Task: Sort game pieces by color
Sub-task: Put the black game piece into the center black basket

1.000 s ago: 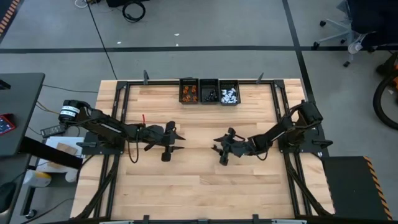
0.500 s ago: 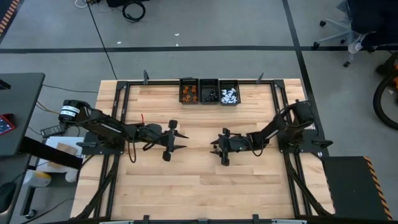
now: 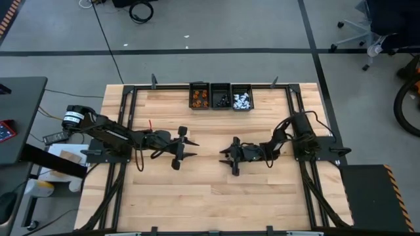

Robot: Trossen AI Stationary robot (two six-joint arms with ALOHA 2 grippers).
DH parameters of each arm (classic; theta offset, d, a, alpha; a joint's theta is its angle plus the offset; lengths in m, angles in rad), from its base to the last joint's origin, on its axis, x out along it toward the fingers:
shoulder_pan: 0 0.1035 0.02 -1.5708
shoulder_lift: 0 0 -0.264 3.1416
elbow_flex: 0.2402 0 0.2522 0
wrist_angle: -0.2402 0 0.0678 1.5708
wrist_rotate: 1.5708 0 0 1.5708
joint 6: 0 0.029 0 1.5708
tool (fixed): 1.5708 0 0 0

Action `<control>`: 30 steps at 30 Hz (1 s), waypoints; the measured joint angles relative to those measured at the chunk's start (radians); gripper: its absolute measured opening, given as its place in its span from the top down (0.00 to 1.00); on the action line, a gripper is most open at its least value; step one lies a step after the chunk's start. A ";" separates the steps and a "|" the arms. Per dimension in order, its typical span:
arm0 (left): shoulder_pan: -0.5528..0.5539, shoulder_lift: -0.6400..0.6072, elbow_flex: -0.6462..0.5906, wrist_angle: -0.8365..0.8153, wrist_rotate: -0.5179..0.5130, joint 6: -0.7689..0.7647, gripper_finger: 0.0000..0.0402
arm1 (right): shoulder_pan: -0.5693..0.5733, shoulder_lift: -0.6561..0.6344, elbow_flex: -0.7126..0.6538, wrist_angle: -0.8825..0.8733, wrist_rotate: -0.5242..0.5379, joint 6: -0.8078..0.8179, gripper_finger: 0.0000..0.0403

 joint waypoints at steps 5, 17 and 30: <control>0.000 0.000 0.000 -0.009 0.000 -0.007 0.59 | -0.009 0.005 -0.023 0.033 -0.016 -0.028 0.61; 0.000 0.000 0.000 -0.056 0.000 -0.082 0.59 | -0.074 -0.005 -0.028 0.026 -0.122 0.011 0.81; -0.003 0.000 0.000 -0.094 0.001 -0.222 0.59 | -0.158 -0.242 0.024 -0.310 -0.127 -0.089 0.82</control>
